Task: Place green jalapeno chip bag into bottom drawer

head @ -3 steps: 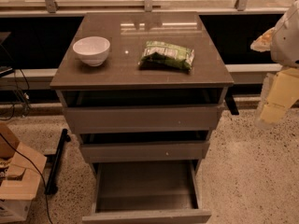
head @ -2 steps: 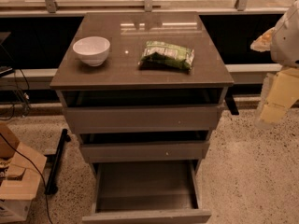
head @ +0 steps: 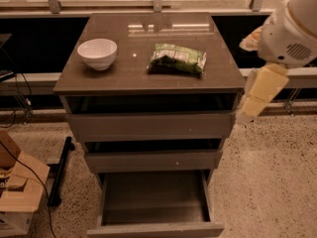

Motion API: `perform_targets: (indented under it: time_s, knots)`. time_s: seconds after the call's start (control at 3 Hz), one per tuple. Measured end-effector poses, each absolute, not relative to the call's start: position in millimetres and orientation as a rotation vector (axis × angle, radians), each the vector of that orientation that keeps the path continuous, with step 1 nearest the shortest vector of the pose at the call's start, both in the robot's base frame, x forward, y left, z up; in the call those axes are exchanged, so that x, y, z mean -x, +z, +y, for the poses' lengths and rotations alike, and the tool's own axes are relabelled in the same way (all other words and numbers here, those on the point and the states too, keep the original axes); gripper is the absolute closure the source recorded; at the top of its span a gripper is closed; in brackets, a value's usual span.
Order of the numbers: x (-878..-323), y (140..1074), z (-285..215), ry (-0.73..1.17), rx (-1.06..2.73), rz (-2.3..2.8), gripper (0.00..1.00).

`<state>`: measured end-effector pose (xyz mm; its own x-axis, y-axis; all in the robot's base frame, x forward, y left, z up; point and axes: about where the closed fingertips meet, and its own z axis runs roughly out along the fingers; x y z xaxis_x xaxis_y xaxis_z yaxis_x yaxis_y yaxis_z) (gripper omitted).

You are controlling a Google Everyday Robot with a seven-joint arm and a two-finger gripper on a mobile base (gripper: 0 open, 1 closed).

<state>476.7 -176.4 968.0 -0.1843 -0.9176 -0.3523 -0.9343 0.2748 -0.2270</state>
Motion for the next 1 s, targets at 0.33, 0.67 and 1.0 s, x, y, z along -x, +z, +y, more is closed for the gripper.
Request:
perform_targets:
  time_s: [0.33, 0.67, 1.0]
  knots:
    - [-505, 961, -163, 0.142, 1.681, 2.058, 0.0]
    - [-541, 950, -160, 0.237, 1.721, 2.003, 0.0]
    - [-548, 954, -160, 0.23, 1.708, 1.994, 0.0]
